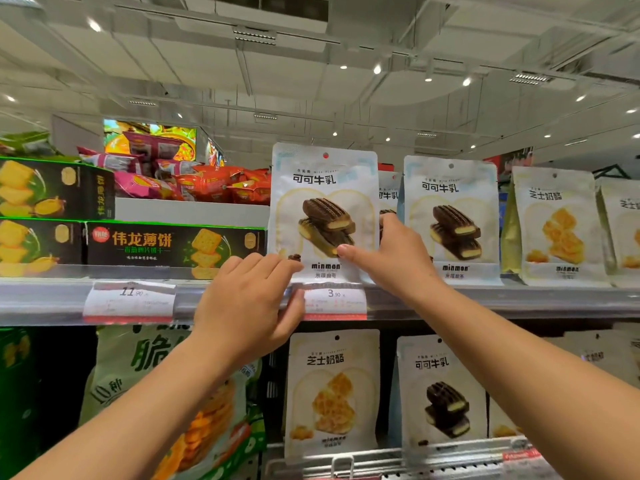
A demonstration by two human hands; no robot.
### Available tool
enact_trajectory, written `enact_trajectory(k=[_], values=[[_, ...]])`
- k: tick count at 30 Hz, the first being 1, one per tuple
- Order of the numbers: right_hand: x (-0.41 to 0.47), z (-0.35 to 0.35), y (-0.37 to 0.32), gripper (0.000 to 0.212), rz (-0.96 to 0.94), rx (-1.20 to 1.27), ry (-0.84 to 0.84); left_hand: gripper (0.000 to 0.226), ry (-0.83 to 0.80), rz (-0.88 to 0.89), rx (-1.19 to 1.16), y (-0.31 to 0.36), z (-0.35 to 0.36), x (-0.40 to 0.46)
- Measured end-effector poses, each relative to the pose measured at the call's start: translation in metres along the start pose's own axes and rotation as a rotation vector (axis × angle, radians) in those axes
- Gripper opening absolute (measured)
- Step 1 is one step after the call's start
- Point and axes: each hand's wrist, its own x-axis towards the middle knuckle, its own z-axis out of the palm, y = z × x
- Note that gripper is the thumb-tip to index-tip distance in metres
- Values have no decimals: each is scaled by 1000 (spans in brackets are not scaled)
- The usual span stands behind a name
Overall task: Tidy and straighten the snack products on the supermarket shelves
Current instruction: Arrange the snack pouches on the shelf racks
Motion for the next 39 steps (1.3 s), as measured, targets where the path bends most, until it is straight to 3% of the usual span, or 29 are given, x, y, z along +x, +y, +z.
enact_trajectory(k=[5, 8, 10, 18, 24, 31, 39], values=[[-7, -1, 1, 57, -52, 36, 41, 35, -8, 3, 4, -1, -1, 0], [-24, -3, 6, 71, -105, 156, 50, 36, -11, 5, 28, -1, -2, -1], [-42, -7, 16, 66, -171, 157, 76, 38, -13, 2, 50, -2, -1, -1], [-103, -38, 106, 48, -246, -189, -32, 44, 84, 35, 32, 14, 11, -8], [-109, -50, 136, 55, -394, -394, -26, 55, -40, 127, 61, 57, 29, -17], [-104, -35, 149, 53, -502, -348, 149, 65, -11, 1, 143, 77, 46, -26], [-83, -50, 167, 55, -542, -204, 188, 70, 7, -189, 182, 121, 54, -36]])
